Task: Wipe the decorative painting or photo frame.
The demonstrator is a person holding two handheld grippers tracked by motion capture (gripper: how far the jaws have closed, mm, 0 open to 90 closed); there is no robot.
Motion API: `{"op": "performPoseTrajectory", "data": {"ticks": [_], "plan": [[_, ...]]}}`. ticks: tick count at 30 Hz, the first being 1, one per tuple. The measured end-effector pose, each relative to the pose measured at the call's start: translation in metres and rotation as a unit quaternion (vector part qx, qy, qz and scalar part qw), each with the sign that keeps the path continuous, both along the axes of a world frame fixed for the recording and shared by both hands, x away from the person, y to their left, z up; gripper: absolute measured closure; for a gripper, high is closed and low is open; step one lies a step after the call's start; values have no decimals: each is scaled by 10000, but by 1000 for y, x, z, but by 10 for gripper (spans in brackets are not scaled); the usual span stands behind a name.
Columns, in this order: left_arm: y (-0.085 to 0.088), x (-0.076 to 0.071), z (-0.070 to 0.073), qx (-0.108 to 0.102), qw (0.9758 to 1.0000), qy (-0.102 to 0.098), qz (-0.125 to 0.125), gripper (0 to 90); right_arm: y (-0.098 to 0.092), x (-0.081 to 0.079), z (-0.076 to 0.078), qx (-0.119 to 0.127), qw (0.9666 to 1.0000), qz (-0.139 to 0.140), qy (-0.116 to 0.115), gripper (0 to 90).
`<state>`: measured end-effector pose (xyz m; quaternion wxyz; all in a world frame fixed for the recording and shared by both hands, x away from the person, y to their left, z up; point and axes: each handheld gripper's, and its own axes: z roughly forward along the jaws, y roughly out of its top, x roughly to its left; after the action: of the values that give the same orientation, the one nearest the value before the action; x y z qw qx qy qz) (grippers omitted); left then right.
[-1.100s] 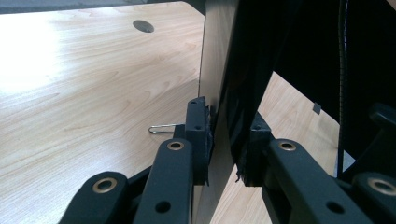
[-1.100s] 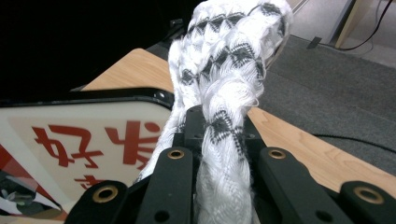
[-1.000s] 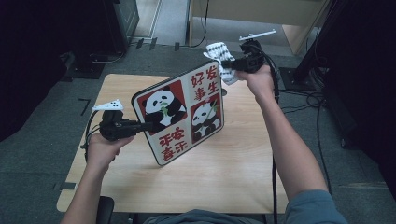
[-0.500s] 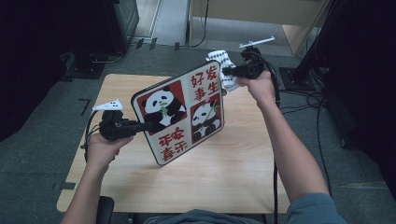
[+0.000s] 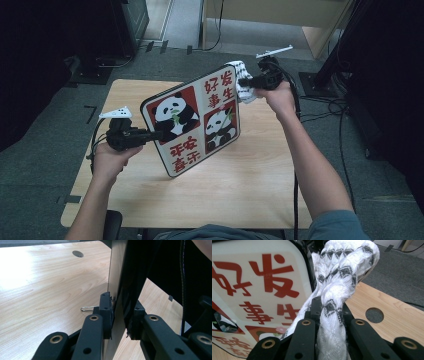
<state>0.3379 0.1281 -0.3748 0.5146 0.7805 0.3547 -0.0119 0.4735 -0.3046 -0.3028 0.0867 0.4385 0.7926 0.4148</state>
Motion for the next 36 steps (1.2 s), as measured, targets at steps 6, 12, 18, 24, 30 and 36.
{"op": "performPoseTrajectory", "data": {"ticks": [6,12,18,24,30,36], "plan": [[0,0,0,-4,10000,5,3,781,-1,-2,-6,-26,10000,29,23,814],[0,0,0,-5,10000,2,-6,781,-1,-5,-12,-65,10000,25,51,814],[0,1,0,-15,10000,3,0,780,-3,-7,-19,-58,9999,28,103,814],[0,1,0,-18,10000,2,3,780,-4,-8,-24,-108,9998,59,145,814],[1,1,-1,-23,10000,6,7,780,-5,-9,-30,-157,9997,74,195,813],[0,1,-1,-31,10000,3,14,780,-6,-12,-39,-162,9997,65,189,813]]}}
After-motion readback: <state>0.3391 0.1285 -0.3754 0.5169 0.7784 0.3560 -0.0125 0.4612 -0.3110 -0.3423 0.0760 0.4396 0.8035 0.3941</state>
